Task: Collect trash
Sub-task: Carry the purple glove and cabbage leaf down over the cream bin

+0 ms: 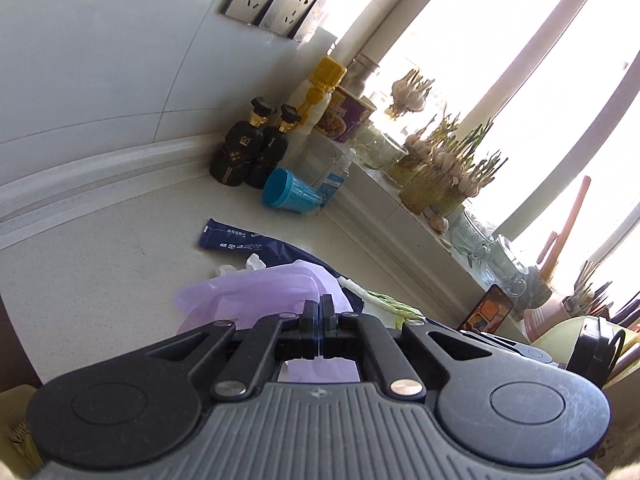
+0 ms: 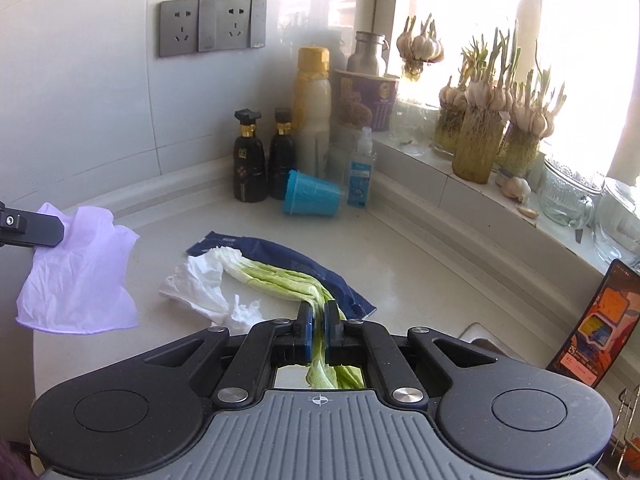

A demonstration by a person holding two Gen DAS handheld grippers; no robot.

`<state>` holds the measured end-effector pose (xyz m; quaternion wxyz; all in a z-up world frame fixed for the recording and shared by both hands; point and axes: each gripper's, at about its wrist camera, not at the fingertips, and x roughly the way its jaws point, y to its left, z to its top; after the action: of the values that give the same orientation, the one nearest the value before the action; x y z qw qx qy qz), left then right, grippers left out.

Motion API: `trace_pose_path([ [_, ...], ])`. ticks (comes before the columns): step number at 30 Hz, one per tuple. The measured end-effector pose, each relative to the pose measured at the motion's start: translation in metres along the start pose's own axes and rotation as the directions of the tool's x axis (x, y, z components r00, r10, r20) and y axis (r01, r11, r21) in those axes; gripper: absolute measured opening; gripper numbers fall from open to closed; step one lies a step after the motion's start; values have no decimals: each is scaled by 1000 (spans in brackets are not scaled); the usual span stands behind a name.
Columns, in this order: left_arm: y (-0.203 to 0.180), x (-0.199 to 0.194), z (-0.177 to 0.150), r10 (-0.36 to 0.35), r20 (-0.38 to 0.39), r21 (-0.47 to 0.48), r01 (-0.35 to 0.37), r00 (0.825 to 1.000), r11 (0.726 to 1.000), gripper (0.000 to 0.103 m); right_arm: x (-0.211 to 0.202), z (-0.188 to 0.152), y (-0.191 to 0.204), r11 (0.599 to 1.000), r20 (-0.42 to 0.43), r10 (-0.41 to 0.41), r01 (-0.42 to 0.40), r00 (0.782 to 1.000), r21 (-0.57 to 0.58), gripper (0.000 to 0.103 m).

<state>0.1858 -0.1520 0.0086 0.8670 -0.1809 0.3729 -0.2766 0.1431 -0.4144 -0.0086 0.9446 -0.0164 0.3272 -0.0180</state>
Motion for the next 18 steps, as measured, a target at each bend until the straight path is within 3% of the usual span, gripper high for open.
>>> trace_pose_path([
  [7, 20, -34, -2, 36, 42, -22, -35, 998, 999, 0, -17, 12, 31, 999, 26, 31, -30, 999, -41, 3],
  [18, 64, -88, -12, 154, 91, -94, -145, 984, 985, 0, -27, 28, 98, 982, 39, 145, -139, 989, -127, 3],
])
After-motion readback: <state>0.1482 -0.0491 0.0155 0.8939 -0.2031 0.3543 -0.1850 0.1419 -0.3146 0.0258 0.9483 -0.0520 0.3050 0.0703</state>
